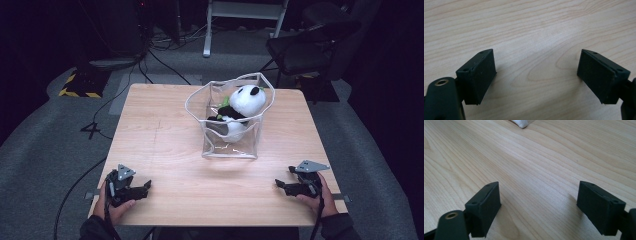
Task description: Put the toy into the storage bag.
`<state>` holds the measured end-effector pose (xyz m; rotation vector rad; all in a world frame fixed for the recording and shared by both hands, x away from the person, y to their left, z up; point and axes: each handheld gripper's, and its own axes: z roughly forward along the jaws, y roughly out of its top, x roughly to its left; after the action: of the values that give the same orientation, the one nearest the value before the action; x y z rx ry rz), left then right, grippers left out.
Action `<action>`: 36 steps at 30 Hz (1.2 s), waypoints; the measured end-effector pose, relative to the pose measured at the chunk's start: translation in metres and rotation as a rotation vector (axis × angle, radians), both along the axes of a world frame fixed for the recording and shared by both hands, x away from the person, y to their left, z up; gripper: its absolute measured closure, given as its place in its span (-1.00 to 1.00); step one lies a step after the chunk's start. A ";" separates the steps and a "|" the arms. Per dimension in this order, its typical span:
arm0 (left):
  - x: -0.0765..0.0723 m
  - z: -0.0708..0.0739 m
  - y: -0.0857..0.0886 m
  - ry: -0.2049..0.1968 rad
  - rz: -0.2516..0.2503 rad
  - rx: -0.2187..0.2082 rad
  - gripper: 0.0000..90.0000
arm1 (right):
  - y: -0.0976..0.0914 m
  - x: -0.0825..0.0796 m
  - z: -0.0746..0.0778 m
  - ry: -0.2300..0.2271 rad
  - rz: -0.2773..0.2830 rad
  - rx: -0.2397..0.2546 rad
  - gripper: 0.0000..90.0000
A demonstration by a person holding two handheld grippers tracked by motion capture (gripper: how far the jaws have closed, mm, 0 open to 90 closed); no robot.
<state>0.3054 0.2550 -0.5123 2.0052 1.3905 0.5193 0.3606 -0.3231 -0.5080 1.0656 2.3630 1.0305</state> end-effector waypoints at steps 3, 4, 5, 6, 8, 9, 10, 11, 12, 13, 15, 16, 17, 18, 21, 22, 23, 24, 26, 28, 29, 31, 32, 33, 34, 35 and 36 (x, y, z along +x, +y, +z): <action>-0.002 0.000 0.001 -0.003 0.009 0.003 -0.66 | 0.000 0.000 0.000 0.000 0.000 0.001 -0.58; -0.002 0.000 0.001 -0.003 0.009 0.004 -0.66 | 0.000 0.000 0.000 0.000 0.001 0.001 -0.58; -0.002 0.000 0.001 -0.003 0.009 0.003 -0.66 | 0.000 0.000 0.000 0.000 0.001 0.000 -0.58; -0.002 0.000 0.001 -0.003 0.009 0.004 -0.66 | 0.000 0.000 0.000 0.000 0.002 0.000 -0.58; -0.002 0.000 0.001 -0.001 0.008 0.003 -0.66 | 0.000 0.000 0.000 0.002 0.003 0.000 -0.58; -0.001 0.000 0.001 0.001 0.002 0.004 -0.67 | 0.000 0.000 0.000 0.002 0.003 0.000 -0.58; -0.001 0.000 0.001 -0.001 0.003 0.003 -0.67 | 0.000 0.000 0.000 0.002 0.003 0.001 -0.58; 0.000 0.000 0.001 0.000 0.000 0.005 -0.68 | 0.000 0.000 0.000 0.001 0.004 0.001 -0.58; 0.001 0.000 0.000 0.003 -0.003 0.004 -0.68 | 0.000 0.000 0.000 0.000 0.005 0.001 -0.58; 0.002 0.000 0.000 0.000 -0.009 0.007 -0.68 | 0.000 0.000 0.000 0.001 0.005 0.001 -0.58; 0.003 0.000 0.000 0.001 -0.010 0.005 -0.69 | 0.000 0.000 0.000 0.002 0.006 0.000 -0.58; 0.003 0.000 0.000 0.001 -0.010 0.005 -0.69 | 0.000 0.000 0.000 0.003 0.006 -0.001 -0.58; 0.003 0.000 0.000 0.001 -0.010 0.005 -0.69 | 0.000 0.000 0.000 0.003 0.006 -0.001 -0.58; 0.003 0.000 0.000 0.001 -0.010 0.005 -0.69 | 0.000 0.000 0.000 0.003 0.005 -0.001 -0.58; 0.003 0.000 0.000 0.001 -0.010 0.004 -0.69 | 0.001 0.001 0.000 0.003 0.005 0.001 -0.58; 0.003 0.000 0.000 0.001 -0.010 0.004 -0.69 | 0.001 0.001 0.000 0.003 0.005 0.001 -0.59; 0.003 0.000 0.000 0.001 -0.010 0.005 -0.69 | 0.001 0.001 0.000 0.002 0.005 0.001 -0.59; 0.003 0.000 0.000 0.001 -0.011 0.004 -0.69 | 0.001 0.001 0.000 0.003 0.005 0.001 -0.59; 0.003 0.000 0.000 0.001 -0.016 0.006 -0.69 | 0.001 0.001 0.000 0.003 0.005 0.001 -0.59; 0.004 0.000 0.000 0.002 -0.018 0.005 -0.69 | 0.001 0.001 0.000 0.003 0.005 0.001 -0.59; 0.004 0.000 0.000 0.002 -0.018 0.005 -0.69 | 0.001 0.001 0.000 0.002 0.006 0.001 -0.59; 0.004 0.000 0.000 0.001 -0.018 0.005 -0.69 | 0.001 0.001 0.000 0.002 0.006 0.001 -0.59; 0.004 0.000 0.000 0.001 -0.018 0.005 -0.69 | 0.001 0.001 0.000 0.003 0.006 0.001 -0.59; 0.004 0.000 0.000 0.002 -0.018 0.005 -0.69 | 0.001 0.001 0.000 0.002 0.006 0.001 -0.59; 0.004 0.000 0.000 0.001 -0.018 0.005 -0.69 | 0.001 0.001 0.000 0.002 0.006 0.001 -0.59; 0.004 0.000 0.000 0.002 -0.018 0.005 -0.69 | 0.001 0.001 0.000 0.002 0.006 0.001 -0.59; 0.004 0.000 0.001 0.002 -0.020 0.005 -0.69 | 0.001 0.001 0.000 0.002 0.007 0.000 -0.59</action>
<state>0.3091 0.2555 -0.5122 2.0215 1.3707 0.5126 0.3616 -0.3223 -0.5082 1.0597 2.3692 1.0328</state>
